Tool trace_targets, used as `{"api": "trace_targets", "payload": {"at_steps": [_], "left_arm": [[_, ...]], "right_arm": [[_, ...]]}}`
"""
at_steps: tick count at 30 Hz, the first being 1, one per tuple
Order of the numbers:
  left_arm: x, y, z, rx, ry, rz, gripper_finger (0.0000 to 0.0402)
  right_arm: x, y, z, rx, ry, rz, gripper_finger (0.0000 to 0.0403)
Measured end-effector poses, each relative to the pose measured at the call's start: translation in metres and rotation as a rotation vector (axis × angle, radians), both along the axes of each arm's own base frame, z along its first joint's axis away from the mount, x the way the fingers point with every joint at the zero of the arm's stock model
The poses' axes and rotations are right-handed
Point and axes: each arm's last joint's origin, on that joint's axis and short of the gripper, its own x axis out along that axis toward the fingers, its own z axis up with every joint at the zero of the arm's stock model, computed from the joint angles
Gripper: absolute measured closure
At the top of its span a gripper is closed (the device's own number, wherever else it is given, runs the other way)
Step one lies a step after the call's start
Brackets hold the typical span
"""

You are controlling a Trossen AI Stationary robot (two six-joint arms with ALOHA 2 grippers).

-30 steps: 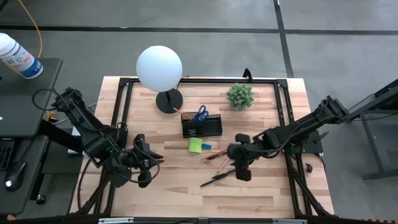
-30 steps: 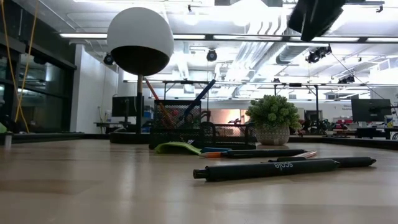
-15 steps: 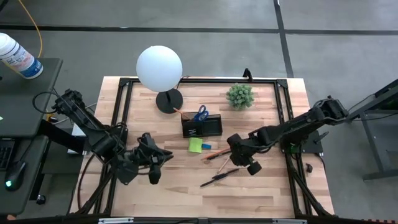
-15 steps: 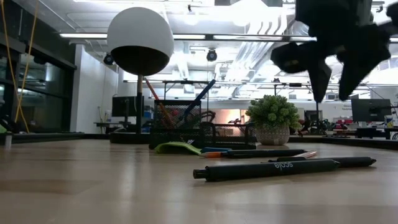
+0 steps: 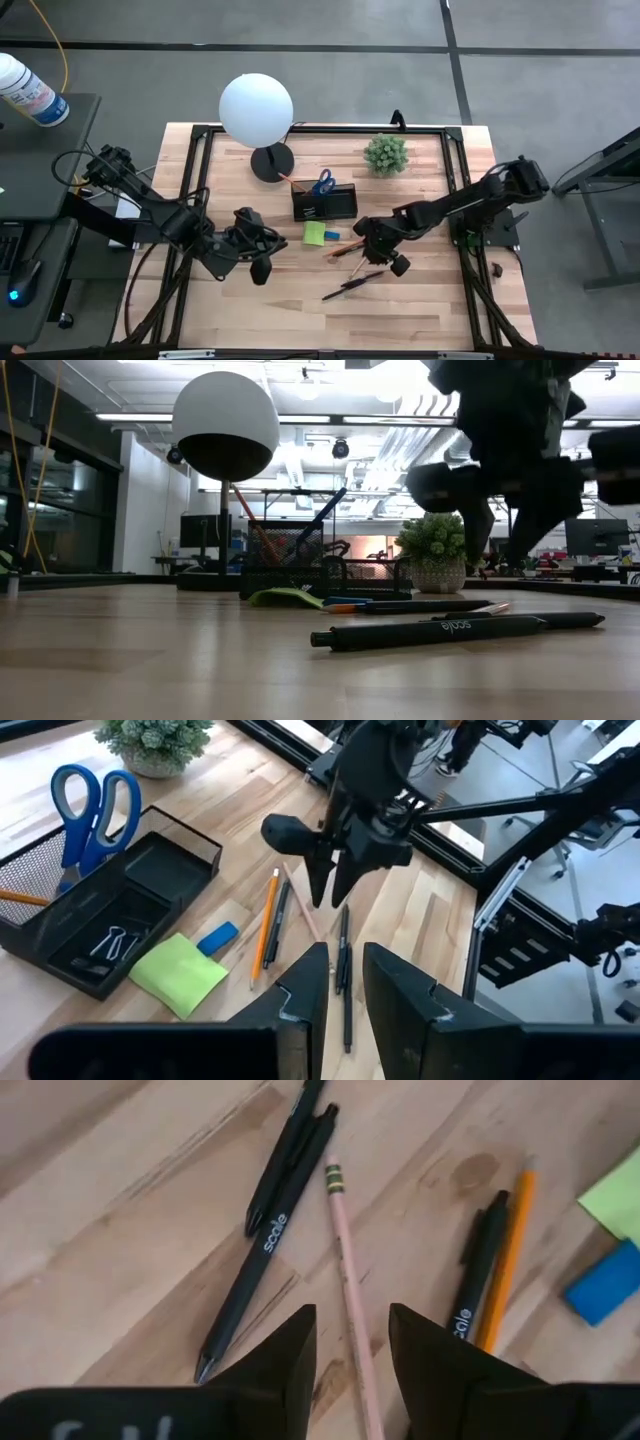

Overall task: Pick and place office supplies into organizer
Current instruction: Put the pink pencil into the top left side of the desk organizer

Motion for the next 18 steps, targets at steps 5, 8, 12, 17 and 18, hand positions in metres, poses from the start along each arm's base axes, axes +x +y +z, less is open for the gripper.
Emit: {"api": "trace_targets", "payload": {"at_steps": [5,8,12,17,18], "left_arm": [[0.000,-0.001,0.000,-0.002,0.001,-0.005,0.0346],[0.000,-0.001,0.000,-0.005,-0.004,-0.005,0.0346],[0.001,-0.001,0.001,-0.011,-0.015,-0.005,0.0346],[0.001,-0.001,0.001,-0.012,-0.015,-0.005,0.0346],[0.001,-0.001,0.001,-0.013,-0.016,-0.005,0.0346]], "right_arm": [[0.003,0.002,-0.009,-0.039,-0.008,0.073,0.0284],[0.007,0.003,-0.013,-0.041,-0.028,0.094,0.0284],[0.011,0.003,-0.020,-0.038,-0.033,0.091,0.0284],[0.012,0.004,-0.026,-0.038,-0.023,0.132,0.0293],[0.012,0.004,-0.027,-0.038,-0.020,0.139,0.0298]]}}
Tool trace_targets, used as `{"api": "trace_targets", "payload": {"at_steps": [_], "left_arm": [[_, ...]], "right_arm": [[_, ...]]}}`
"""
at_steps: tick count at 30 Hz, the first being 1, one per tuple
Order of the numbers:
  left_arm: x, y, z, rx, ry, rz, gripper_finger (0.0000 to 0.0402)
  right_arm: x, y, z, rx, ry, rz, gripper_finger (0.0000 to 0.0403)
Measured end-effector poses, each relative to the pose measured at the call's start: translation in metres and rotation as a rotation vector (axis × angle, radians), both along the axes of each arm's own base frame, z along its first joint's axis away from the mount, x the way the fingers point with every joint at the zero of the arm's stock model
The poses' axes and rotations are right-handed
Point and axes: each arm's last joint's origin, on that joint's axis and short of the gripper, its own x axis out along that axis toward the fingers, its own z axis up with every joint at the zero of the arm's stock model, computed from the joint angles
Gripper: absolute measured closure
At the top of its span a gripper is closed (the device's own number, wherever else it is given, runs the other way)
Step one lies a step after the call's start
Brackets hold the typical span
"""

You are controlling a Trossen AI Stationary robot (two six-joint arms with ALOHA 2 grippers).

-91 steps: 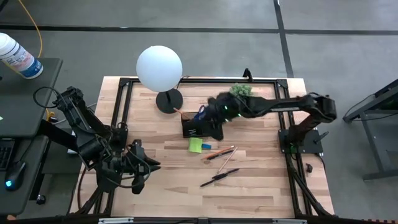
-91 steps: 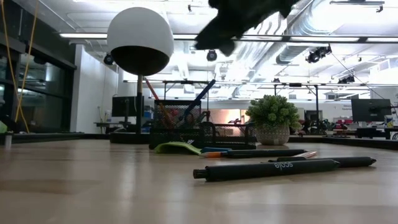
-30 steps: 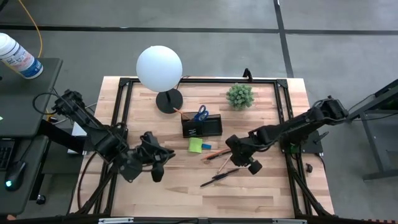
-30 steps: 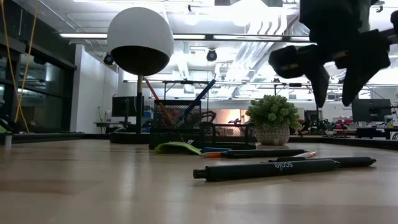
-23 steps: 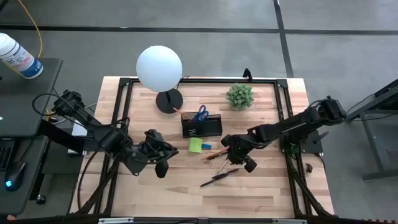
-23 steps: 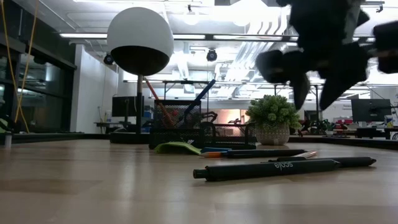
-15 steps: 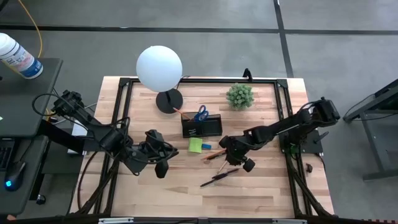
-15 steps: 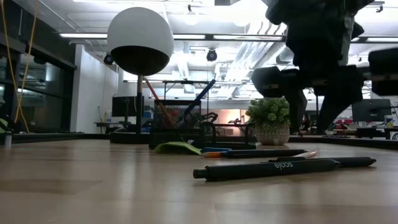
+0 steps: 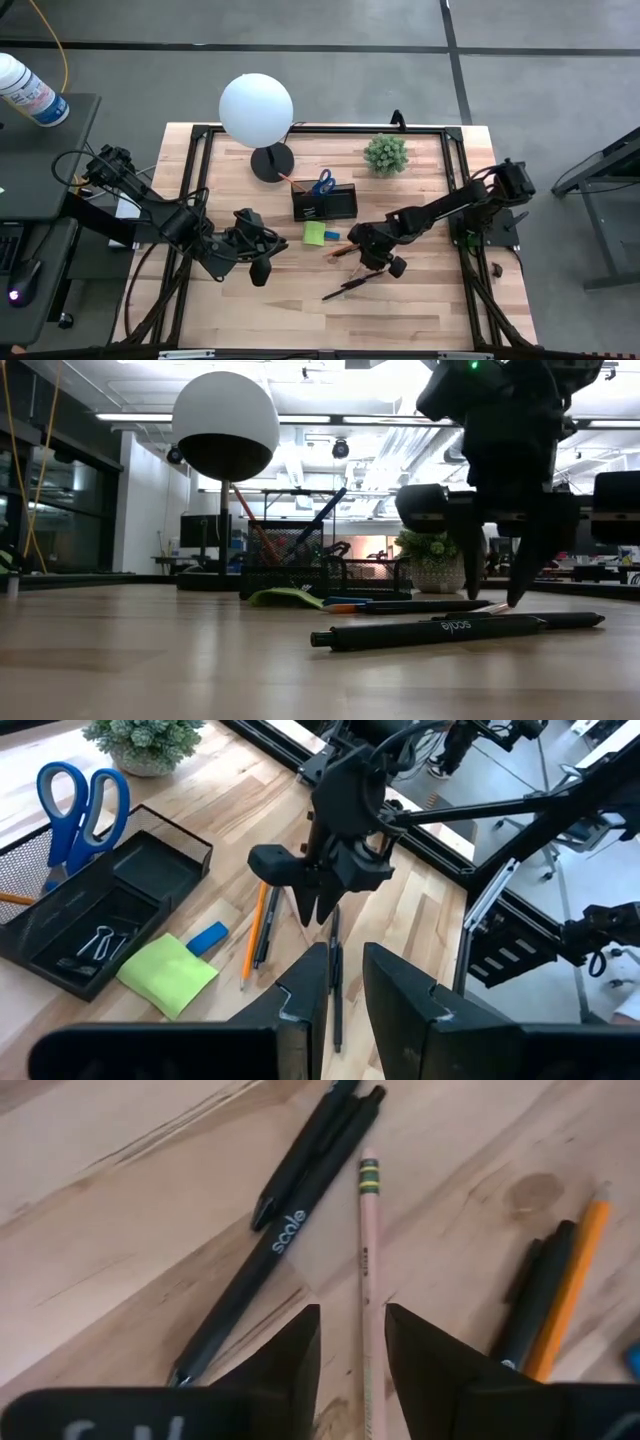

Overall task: Pick and place office supplies into organizer
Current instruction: Put the pink pencil into the top left side of the desk organizer

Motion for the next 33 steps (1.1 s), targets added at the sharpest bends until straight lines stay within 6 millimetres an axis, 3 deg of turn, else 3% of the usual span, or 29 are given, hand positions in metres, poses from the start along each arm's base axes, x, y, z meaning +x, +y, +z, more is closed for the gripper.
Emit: {"api": "trace_targets", "payload": {"at_steps": [11,23,33], "left_arm": [[0.0001,0.0000,0.0001,-0.003,0.000,-0.002,0.0346],[0.0000,-0.0001,0.0002,-0.003,-0.001,-0.003,0.0346],[-0.0001,0.0000,0.0000,-0.001,0.002,-0.003,0.0346]], "right_arm": [[0.0018,-0.0015,-0.0051,-0.002,0.012,0.000,0.0344],[0.0059,-0.0046,-0.0011,0.000,0.009,-0.005,0.0337],[0.0047,-0.0089,-0.0095,-0.026,0.049,0.017,0.0342]]}}
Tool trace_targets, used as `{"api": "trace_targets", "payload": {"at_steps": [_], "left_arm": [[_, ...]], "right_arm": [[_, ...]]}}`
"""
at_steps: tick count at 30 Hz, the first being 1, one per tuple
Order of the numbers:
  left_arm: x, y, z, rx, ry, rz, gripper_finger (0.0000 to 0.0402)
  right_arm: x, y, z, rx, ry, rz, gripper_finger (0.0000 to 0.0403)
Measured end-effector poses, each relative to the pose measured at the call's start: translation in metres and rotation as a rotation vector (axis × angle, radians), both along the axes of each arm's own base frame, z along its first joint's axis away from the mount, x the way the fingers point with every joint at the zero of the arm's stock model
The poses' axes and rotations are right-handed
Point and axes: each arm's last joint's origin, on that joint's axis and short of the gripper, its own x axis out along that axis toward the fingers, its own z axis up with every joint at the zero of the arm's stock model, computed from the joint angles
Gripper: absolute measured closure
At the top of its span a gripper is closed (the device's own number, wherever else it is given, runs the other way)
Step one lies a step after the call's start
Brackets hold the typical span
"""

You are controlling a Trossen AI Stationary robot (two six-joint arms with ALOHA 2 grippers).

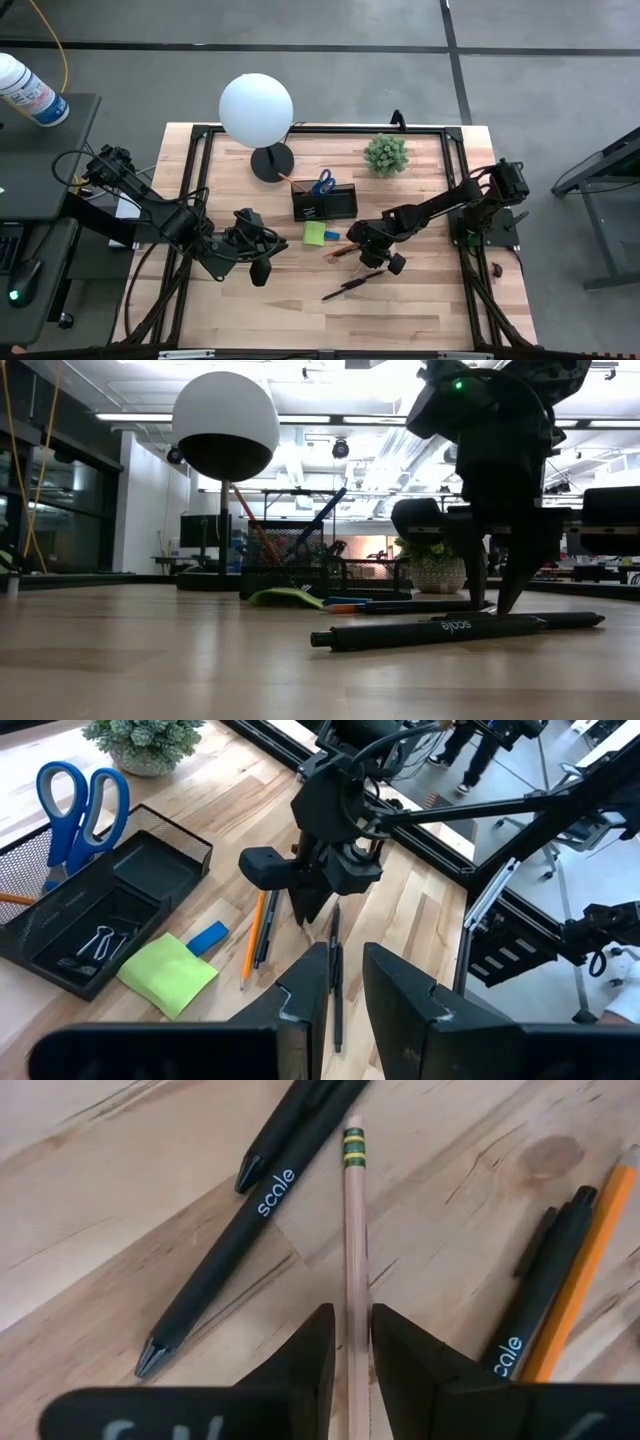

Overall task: Pick and place office supplies into organizer
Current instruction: Put the pink pencil into the top left side of the desk organizer

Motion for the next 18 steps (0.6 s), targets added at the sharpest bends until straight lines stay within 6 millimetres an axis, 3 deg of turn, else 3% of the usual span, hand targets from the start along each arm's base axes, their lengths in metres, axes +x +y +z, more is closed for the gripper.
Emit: {"api": "trace_targets", "payload": {"at_steps": [5,10,18], "left_arm": [[-0.0001,0.0000,-0.0001,0.001,0.001,0.000,0.0346],[0.0000,0.0001,-0.0001,0.002,0.001,0.000,0.0346],[-0.0001,0.0003,0.0000,0.007,0.000,0.005,0.0346]], "right_arm": [[0.0009,0.0000,-0.0037,0.004,0.013,0.002,0.0354],[0.0009,0.0000,-0.0038,0.005,0.013,0.003,0.0392],[0.0007,-0.0005,-0.0026,-0.002,0.015,-0.030,0.0398]]}}
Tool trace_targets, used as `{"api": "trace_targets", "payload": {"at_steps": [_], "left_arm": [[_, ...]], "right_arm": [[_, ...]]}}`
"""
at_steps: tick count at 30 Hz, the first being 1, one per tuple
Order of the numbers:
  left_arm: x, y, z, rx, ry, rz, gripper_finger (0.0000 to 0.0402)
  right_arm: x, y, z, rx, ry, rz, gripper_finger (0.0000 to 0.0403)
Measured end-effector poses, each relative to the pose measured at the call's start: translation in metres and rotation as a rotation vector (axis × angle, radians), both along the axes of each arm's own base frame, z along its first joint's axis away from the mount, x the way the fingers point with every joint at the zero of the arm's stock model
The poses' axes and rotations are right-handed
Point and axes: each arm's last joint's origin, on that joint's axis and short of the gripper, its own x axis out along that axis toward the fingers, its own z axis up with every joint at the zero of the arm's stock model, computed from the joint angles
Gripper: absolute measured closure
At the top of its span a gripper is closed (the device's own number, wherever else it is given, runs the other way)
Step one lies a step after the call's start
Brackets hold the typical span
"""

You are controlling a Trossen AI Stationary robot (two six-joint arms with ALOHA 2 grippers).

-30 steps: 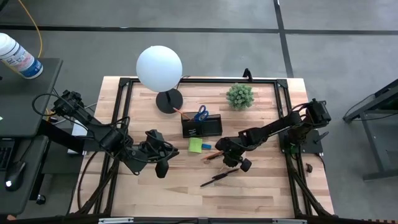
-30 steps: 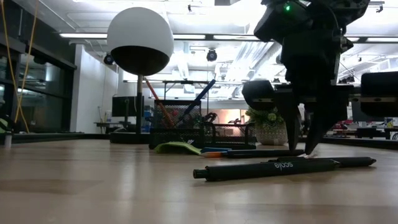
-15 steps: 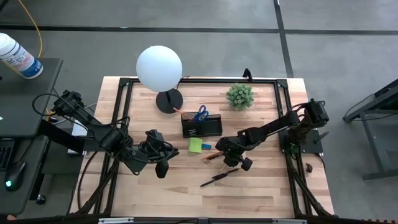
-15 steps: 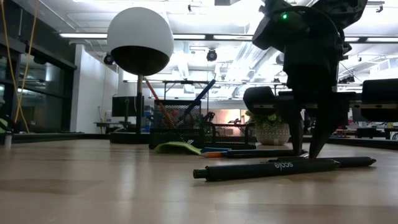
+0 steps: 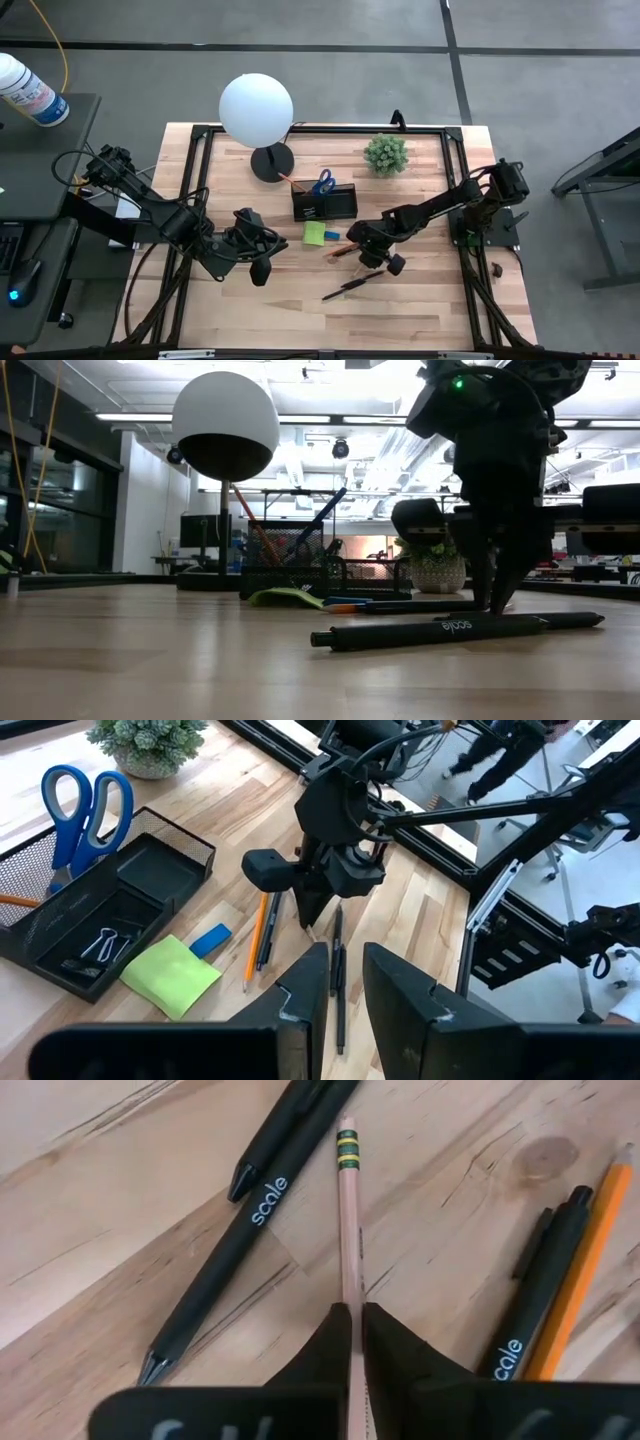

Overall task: Pick and place office supplies into organizer
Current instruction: Put the pink pencil into the top left side of the desk organizer

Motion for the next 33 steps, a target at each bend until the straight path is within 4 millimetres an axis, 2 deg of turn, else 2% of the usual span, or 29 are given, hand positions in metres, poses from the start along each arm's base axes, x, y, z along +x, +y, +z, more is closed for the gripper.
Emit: {"api": "trace_targets", "payload": {"at_steps": [14,25,33], "left_arm": [[0.000,0.000,0.000,0.000,0.000,0.000,0.0346],[0.000,0.000,0.000,0.000,0.001,0.000,0.0346],[0.000,0.000,0.000,0.001,0.002,-0.001,0.0346]], "right_arm": [[0.021,0.004,0.032,0.009,-0.027,-0.001,0.0402],[0.023,0.011,0.038,0.087,-0.036,0.055,0.0402],[0.033,0.024,0.045,0.084,-0.189,0.067,0.0400]]}}
